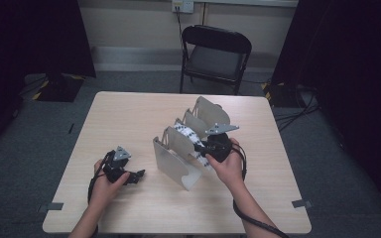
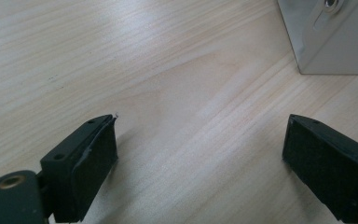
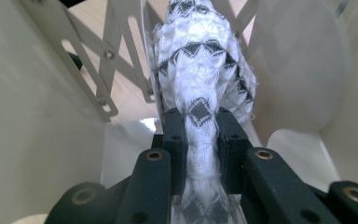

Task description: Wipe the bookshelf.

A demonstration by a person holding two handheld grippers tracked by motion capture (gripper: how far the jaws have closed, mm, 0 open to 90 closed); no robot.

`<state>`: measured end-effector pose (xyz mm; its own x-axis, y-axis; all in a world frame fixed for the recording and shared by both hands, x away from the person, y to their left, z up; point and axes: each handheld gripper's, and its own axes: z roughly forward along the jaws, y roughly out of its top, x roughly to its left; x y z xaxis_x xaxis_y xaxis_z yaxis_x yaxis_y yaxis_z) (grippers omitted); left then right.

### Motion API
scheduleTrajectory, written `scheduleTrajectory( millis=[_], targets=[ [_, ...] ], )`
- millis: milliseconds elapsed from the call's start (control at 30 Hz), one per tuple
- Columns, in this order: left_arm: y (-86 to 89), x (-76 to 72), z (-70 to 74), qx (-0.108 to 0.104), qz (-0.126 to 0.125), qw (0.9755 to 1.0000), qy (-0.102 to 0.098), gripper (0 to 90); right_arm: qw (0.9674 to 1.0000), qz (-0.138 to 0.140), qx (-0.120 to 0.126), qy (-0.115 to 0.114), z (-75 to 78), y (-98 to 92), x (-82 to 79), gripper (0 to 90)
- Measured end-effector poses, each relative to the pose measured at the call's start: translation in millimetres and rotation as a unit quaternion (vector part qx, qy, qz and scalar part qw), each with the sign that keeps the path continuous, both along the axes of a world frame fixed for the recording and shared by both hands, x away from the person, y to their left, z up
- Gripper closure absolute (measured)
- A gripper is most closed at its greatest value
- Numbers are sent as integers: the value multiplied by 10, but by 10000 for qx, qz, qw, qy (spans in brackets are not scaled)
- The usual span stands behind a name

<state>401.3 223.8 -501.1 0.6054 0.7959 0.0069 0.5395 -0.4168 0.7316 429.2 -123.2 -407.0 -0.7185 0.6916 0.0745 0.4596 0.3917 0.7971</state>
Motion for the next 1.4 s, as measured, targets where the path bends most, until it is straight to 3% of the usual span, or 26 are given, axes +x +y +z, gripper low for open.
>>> scheduleTrajectory(
  millis=[400,500,533,700,1000,1100,1167,1233,1400],
  targets=[
    [0,-1,1,-10,-4,10000,12,98,9990,13,-182,408,-500,12,18,763],
    [-1,-2,0,-17,-1,10000,17,98,9986,-17,-254,457,-578,12,9,737],
    [3,-1,3,23,-2,10000,-6,98,9983,-59,-300,504,-608,-1,6,682],
    [-1,-5,0,-29,6,10000,22,99,9981,-152,-438,404,-576,-71,-27,563],
    [2,-7,1,-2,3,10000,8,99,9971,-93,-659,359,-518,-213,-114,536],
    [0,-9,0,-15,14,10000,3,99,9959,-298,-794,325,-536,-307,-83,552],
    [3,-9,1,3,3,10000,6,99,9958,-422,-773,255,-520,-335,-72,557],
    [-1,-10,-1,-23,18,10000,2,99,9966,-626,-519,112,-458,-396,-37,561],
    [-2,-10,-2,-33,19,10000,5,99,9978,-523,-391,104,-458,-313,6,563]
  ],
)
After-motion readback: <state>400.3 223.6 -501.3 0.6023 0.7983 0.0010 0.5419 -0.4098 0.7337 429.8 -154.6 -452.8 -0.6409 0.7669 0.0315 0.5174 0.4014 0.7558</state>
